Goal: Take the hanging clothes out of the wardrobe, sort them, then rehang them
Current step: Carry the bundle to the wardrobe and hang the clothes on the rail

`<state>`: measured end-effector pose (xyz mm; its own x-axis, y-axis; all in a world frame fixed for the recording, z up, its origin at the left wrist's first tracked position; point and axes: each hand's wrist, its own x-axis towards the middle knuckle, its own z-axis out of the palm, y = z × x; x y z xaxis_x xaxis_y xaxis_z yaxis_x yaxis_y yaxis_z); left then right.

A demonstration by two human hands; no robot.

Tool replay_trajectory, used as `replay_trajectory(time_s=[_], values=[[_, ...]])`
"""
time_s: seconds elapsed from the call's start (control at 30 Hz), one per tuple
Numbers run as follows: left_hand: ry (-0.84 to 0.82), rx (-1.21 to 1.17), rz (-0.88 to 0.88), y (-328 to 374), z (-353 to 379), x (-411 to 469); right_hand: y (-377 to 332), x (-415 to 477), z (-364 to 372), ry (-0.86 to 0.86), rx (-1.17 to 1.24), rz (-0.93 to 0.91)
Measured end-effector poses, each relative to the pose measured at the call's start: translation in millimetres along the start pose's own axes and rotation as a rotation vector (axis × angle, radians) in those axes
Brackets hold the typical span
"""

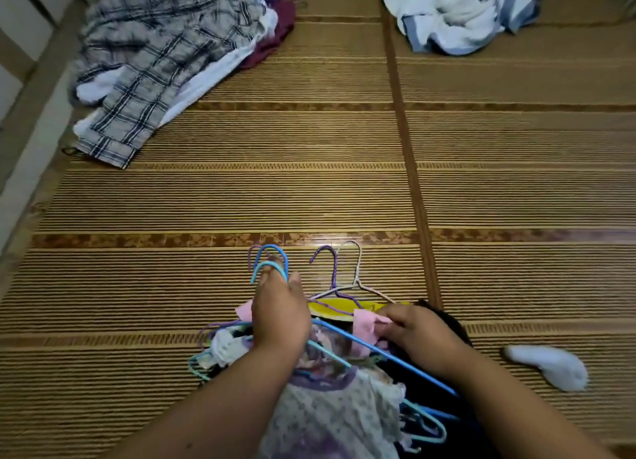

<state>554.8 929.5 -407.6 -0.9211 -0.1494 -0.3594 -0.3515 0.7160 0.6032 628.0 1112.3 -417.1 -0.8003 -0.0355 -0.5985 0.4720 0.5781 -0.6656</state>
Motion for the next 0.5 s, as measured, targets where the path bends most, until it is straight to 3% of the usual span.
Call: replay_trajectory(time_s=[0.13,0.2,0.27,0.37,0.5], values=[[0.043,-0.135,0.0,8.5,-3.4,-5.1,-7.7,-21.8,-15.6,-0.14,0.078,0.043],[0.058,-0.208,-0.016,6.0,-2.6,-4.6,-11.2,-24.0,-19.3,-0.292,0.333,0.117],[0.07,-0.247,-0.033,3.2,0.9,-4.4,-4.1,-5.8,-17.6,-0.253,0.449,0.14],[0.087,-0.263,-0.033,-2.1,9.9,-8.9,18.9,48.8,-8.4,-0.01,0.037,0.161],[0.033,-0.22,0.071,-16.7,23.9,-17.7,45.3,115.5,14.7,0.033,-0.337,0.159]])
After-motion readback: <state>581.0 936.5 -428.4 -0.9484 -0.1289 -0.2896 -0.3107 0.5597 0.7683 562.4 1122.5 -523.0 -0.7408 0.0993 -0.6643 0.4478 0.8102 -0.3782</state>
